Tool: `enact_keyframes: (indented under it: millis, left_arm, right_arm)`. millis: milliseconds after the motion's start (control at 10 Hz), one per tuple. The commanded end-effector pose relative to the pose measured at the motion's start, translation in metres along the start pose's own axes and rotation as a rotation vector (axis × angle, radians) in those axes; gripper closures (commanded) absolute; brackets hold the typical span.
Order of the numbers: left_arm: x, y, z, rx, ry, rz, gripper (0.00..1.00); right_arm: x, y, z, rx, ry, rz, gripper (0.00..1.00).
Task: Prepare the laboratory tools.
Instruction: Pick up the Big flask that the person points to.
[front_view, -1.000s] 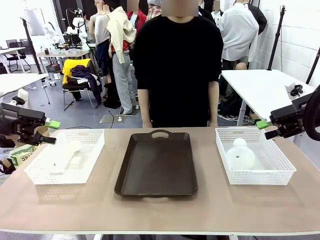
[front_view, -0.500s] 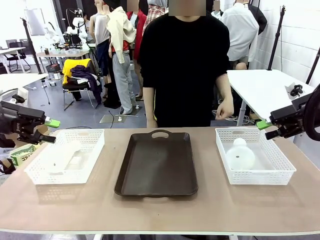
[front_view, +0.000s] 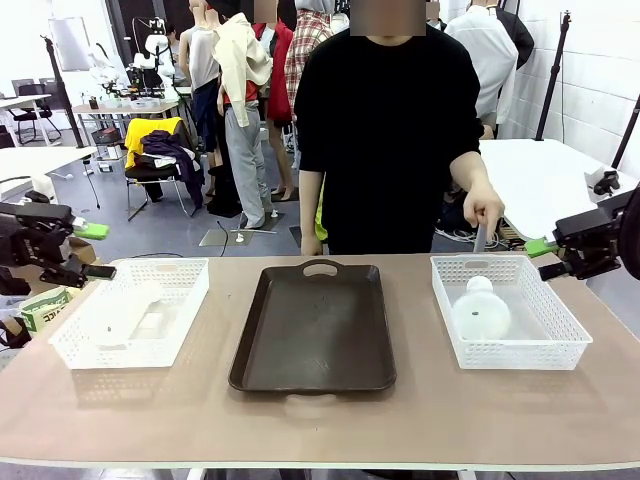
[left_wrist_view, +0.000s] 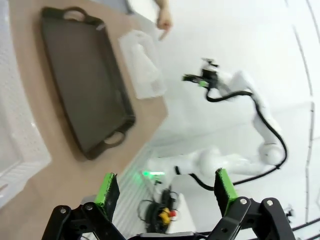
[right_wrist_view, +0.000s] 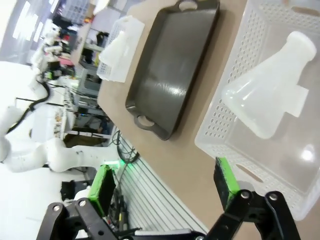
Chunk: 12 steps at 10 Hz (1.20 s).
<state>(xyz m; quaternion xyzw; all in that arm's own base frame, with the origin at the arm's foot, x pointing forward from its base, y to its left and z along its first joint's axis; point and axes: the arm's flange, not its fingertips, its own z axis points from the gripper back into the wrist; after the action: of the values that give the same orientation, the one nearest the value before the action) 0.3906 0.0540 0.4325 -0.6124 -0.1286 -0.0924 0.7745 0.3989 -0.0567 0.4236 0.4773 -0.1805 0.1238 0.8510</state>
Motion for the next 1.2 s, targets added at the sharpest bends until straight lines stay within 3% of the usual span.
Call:
enact_keyframes:
  millis: [0,100,200,1100]
  left_arm:
    - [0.009,0.004,0.011,-0.044,-0.002,0.062,0.0]
    - [0.009,0.003,0.009,-0.038,0.017,0.077,0.0]
    - [-0.001,0.003,0.006,-0.037,0.01,0.023,0.0]
    - [-0.001,0.003,0.006,-0.037,0.01,0.023,0.0]
  right_arm:
    - [0.008,-0.004,0.002,0.046,-0.015,-0.012,0.0]
    - [0.0,0.0,0.0,0.0,0.0,0.0,0.0]
    - [0.0,0.0,0.0,0.0,0.0,0.0,0.0]
    - [0.0,0.0,0.0,0.0,0.0,0.0,0.0]
